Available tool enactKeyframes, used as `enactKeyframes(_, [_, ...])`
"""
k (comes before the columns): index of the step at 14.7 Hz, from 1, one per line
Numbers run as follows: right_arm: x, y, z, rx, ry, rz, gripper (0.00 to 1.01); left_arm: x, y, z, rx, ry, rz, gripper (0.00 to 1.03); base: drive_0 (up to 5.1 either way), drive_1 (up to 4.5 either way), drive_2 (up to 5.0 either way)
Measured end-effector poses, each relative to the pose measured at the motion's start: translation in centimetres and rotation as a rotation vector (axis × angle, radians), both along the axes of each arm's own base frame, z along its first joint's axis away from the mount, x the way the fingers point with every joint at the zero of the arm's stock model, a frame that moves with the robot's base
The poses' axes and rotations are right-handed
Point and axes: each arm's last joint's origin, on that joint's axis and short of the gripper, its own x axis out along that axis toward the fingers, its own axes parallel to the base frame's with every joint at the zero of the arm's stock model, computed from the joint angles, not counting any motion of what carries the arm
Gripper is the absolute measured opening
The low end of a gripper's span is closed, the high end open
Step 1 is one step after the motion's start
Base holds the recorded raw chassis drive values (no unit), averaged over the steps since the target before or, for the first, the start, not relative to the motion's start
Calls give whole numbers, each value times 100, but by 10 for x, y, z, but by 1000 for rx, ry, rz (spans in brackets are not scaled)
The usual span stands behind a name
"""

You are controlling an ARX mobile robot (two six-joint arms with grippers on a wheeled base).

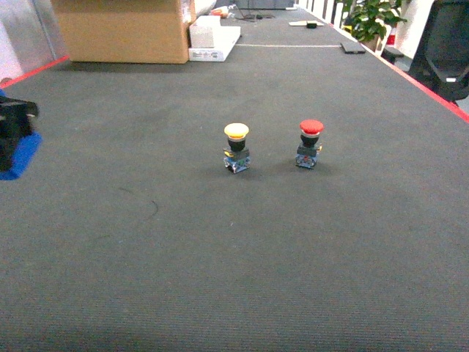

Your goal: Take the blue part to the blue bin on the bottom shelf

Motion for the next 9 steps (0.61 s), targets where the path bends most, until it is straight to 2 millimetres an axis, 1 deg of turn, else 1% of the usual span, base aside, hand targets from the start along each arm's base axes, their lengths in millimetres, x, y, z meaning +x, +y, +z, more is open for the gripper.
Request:
enactKeyframes(1, [0, 0, 0, 0, 0, 0, 98, -55, 2, 24, -22, -72, 56, 44, 0, 0, 0])
enactKeyframes(2, [0, 0, 0, 0, 0, 0, 98, -102, 3, 20, -26, -73, 82, 44, 0, 0, 0])
enactKeyframes(3, [0, 0, 0, 0, 0, 0, 98, -113, 6, 18, -29, -94, 103, 44, 0, 0, 0])
enactKeyframes(9, [0, 0, 0, 0, 0, 0, 98, -113, 6, 18, -27, -92, 106, 44, 0, 0, 0])
